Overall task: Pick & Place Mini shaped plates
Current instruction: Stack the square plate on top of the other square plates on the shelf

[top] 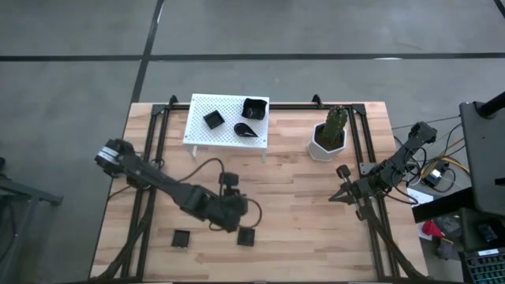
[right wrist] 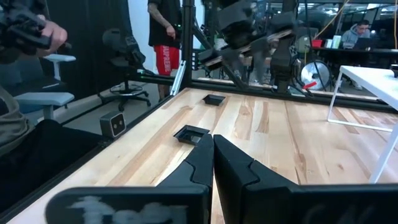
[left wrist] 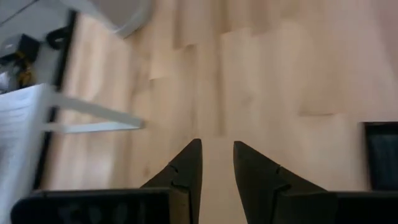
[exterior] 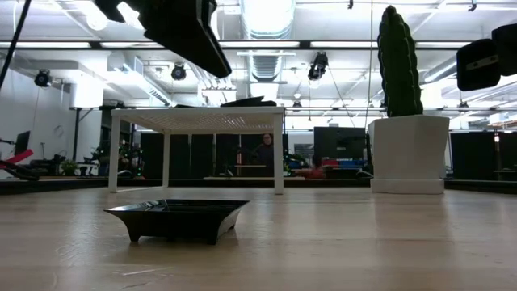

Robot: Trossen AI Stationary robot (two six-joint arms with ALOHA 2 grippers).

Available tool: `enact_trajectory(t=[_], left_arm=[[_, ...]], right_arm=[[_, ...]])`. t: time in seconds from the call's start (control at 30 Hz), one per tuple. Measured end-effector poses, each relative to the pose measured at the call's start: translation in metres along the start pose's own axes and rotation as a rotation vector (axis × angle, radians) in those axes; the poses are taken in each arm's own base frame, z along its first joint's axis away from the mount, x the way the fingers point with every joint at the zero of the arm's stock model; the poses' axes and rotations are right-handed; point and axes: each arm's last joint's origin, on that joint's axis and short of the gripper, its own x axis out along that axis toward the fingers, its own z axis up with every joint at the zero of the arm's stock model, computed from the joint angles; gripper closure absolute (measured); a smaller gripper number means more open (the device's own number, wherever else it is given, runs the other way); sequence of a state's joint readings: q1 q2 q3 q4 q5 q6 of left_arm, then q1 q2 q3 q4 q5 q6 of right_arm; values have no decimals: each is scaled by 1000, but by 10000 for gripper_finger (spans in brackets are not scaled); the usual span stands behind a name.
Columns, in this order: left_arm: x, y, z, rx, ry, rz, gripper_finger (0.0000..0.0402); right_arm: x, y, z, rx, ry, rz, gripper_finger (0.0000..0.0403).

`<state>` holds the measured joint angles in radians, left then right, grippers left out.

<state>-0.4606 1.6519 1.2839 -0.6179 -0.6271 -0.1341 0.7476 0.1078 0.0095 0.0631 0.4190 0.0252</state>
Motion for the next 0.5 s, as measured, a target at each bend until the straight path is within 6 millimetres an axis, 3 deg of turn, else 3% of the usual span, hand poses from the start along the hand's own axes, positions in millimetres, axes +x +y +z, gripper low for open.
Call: enact_trajectory(t=[0.5], left_arm=[[10,-72,-2,-51,-92,-141,314]], right_arm=[[0,0,0,-1,-1,0,394]])
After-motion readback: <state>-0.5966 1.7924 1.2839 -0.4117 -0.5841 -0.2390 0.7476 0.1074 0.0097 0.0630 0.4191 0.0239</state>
